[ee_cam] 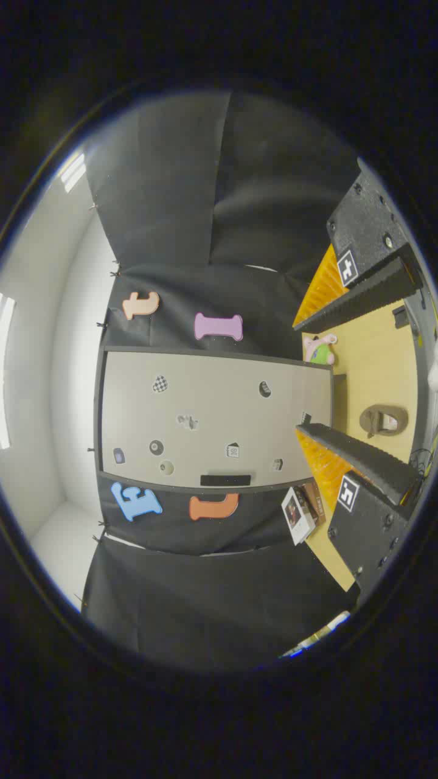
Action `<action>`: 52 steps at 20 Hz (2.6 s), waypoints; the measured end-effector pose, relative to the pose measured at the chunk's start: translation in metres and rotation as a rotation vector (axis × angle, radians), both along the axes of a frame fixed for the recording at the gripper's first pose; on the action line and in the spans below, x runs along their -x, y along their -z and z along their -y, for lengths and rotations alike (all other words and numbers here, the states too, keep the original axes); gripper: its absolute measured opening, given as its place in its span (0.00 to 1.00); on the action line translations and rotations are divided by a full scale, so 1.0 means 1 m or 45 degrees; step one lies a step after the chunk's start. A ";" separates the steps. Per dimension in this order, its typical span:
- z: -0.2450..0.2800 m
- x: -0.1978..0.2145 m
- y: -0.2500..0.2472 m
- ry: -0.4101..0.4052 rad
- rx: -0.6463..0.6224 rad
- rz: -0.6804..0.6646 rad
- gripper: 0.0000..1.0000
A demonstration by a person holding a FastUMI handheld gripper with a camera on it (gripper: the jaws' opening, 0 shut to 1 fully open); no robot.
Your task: Open the shoe cabinet door, grab the shoes and put them into the shoe cabinet, then close the shoe cabinet door.
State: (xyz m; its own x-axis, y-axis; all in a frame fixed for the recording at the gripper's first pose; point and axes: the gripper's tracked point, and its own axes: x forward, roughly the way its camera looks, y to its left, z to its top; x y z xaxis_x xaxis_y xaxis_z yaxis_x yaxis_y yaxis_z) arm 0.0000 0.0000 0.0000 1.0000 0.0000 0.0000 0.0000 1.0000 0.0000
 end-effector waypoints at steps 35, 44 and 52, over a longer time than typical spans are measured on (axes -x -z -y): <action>-0.194 -0.215 -0.041 -0.249 -0.006 0.065 0.97; -0.264 -0.318 -0.059 -0.356 -0.037 0.020 0.95; -0.267 -0.342 -0.056 -0.315 -0.057 -0.014 0.41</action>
State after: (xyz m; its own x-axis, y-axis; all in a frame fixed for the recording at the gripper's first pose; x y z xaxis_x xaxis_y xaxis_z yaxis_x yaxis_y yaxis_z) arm 0.3422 0.2673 0.0561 0.9696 0.2448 -0.0053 -0.2443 0.9686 0.0457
